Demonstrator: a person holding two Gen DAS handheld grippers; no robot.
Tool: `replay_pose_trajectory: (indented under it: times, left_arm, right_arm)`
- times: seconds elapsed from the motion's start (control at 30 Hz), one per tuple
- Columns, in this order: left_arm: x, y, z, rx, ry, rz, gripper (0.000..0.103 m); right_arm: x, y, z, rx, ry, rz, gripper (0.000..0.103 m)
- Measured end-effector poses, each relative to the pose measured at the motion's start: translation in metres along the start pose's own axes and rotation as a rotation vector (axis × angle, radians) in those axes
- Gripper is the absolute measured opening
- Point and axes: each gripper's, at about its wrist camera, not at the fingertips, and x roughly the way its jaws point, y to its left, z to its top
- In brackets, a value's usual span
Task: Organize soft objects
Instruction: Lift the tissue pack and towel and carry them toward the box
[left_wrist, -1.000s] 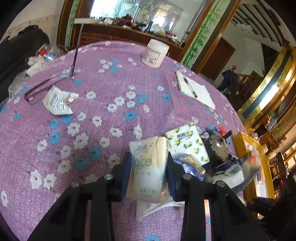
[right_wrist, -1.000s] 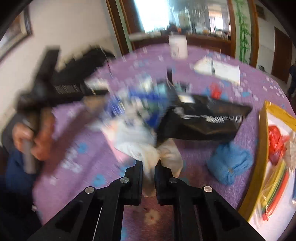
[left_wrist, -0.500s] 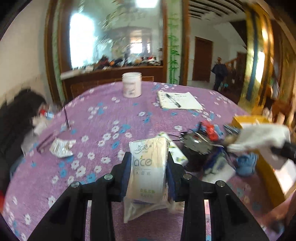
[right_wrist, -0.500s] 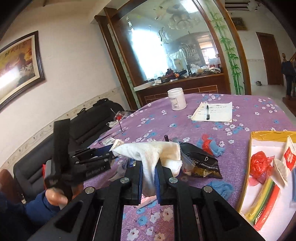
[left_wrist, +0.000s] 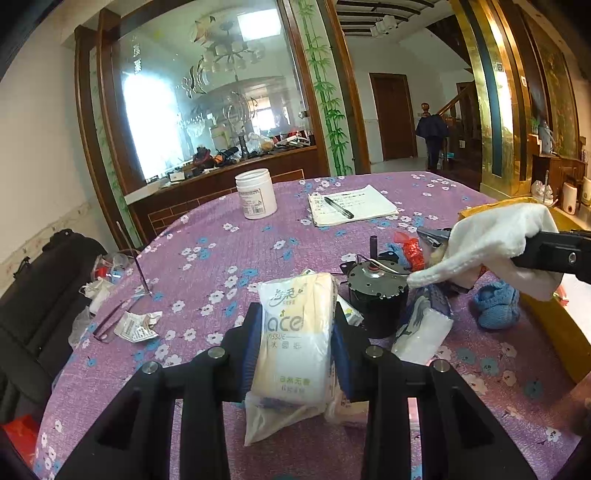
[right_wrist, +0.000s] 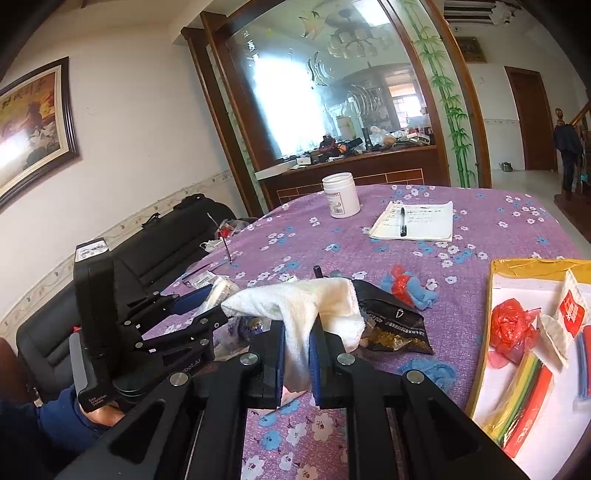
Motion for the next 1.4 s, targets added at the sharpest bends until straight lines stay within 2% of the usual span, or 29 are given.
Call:
replay_pose_trajectory:
  times: [0.67, 1.4]
  left_arm:
    - [-0.008, -0.018, 0.013, 0.050, -0.033, 0.074, 0.034]
    - [-0.021, -0.068, 0.040, 0.109, -0.093, 0.005, 0.035]
  right_arm:
    - [-0.029, -0.032, 0.012, 0.106, -0.102, -0.036, 0.012]
    - [-0.053, -0.060, 0.017, 0.205, -0.171, -0.054, 0.012]
